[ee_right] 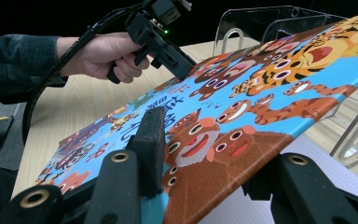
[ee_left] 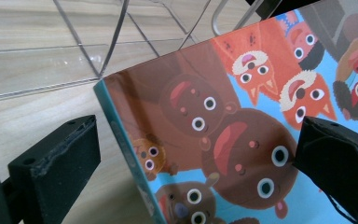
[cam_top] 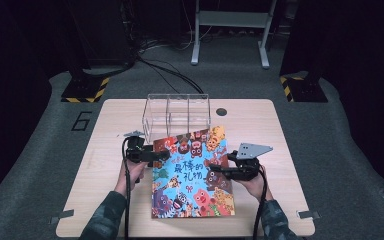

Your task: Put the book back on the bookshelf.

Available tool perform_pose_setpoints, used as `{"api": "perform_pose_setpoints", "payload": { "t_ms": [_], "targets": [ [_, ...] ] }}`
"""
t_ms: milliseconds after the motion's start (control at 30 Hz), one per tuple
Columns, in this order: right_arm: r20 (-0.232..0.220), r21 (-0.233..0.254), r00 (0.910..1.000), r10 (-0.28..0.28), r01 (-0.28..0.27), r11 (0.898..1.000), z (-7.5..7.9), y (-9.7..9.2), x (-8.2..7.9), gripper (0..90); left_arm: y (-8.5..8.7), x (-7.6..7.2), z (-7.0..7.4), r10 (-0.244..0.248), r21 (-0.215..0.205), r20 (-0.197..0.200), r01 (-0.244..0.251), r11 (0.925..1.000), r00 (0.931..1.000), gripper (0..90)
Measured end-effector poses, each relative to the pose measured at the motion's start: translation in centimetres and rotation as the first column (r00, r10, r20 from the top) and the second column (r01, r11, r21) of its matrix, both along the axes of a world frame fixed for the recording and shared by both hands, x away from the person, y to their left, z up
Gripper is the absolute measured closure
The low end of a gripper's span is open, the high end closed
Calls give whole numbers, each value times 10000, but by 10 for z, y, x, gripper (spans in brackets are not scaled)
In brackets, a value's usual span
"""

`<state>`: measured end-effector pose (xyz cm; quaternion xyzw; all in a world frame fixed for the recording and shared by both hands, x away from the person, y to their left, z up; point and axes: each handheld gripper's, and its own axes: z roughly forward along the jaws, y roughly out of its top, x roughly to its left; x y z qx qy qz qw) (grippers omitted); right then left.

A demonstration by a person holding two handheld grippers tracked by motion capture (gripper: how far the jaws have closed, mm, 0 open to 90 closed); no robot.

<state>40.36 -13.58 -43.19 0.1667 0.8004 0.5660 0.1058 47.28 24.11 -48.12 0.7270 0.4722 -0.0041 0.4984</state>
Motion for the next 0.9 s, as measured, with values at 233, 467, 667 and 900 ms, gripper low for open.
{"api": "perform_pose_setpoints", "payload": {
  "t_ms": [233,467,667,900],
  "targets": [
    [-63,79,10000,51,-51,10000,-1,1,2,577,-5,1,4,-66,66,22,66,10000,10000,6],
    [-699,259,9975,-107,125,9996,-5,-1,7,579,1,-1,2,98,-84,92,-97,9999,9999,90],
    [-2124,11,9747,-699,718,9974,-13,-4,15,576,7,-4,3,198,159,408,-205,9997,9990,166],
    [-3352,-296,9331,-1301,1276,9914,-19,-5,21,572,10,-9,8,353,223,792,-371,9991,9962,237]
  ]
}}
